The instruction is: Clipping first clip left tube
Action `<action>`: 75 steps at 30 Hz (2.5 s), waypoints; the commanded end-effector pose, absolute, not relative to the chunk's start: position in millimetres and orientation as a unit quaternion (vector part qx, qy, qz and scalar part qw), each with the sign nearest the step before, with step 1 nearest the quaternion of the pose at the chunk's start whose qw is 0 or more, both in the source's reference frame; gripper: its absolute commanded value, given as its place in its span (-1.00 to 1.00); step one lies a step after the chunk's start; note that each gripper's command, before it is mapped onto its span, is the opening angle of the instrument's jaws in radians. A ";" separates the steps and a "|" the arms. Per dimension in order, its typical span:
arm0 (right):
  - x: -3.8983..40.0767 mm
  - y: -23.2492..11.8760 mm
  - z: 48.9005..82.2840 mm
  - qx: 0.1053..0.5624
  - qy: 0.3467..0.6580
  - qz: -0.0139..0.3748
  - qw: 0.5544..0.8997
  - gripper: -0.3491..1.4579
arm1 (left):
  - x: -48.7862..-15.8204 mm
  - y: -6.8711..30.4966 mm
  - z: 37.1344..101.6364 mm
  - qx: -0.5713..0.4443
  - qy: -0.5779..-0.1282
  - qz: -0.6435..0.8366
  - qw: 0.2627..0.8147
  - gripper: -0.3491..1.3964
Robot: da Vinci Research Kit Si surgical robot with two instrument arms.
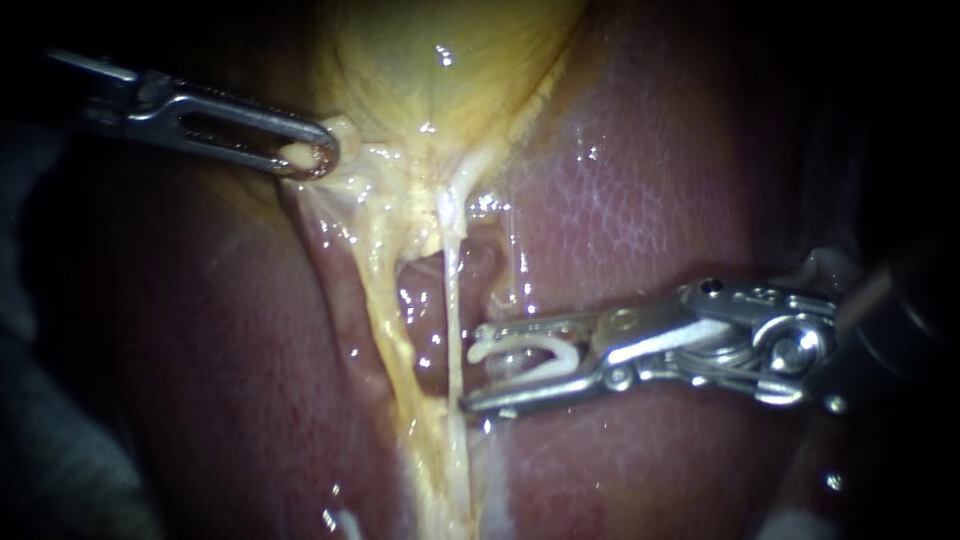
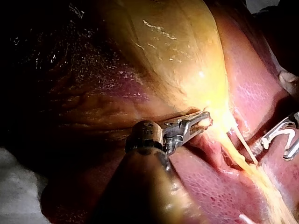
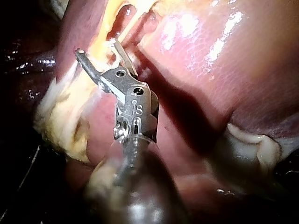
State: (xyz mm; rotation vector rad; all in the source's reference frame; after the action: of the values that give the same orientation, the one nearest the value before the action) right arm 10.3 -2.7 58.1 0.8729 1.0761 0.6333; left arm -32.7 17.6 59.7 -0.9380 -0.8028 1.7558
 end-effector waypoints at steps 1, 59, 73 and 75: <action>10.6 -2.8 58.3 0.395 0.487 0.287 0.724 -0.07 | -32.7 17.6 59.8 -0.384 -0.329 0.719 0.477 -1.00; 19.3 -7.5 62.2 0.434 0.536 0.236 0.685 -0.08 | -32.8 17.6 59.8 -0.384 -0.329 0.719 0.477 -1.00; 19.0 -6.4 60.6 0.444 0.535 0.232 0.680 -0.31 | -32.7 17.6 59.8 -0.384 -0.329 0.719 0.477 -1.00; 18.9 -6.4 60.6 0.445 0.535 0.232 0.680 -0.35 | -32.7 17.6 59.8 -0.384 -0.329 0.719 0.477 -1.00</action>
State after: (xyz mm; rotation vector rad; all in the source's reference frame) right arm 18.9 -6.3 60.6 0.9987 1.2022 0.5209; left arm -32.7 17.6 59.8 -0.9379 -0.8024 1.7554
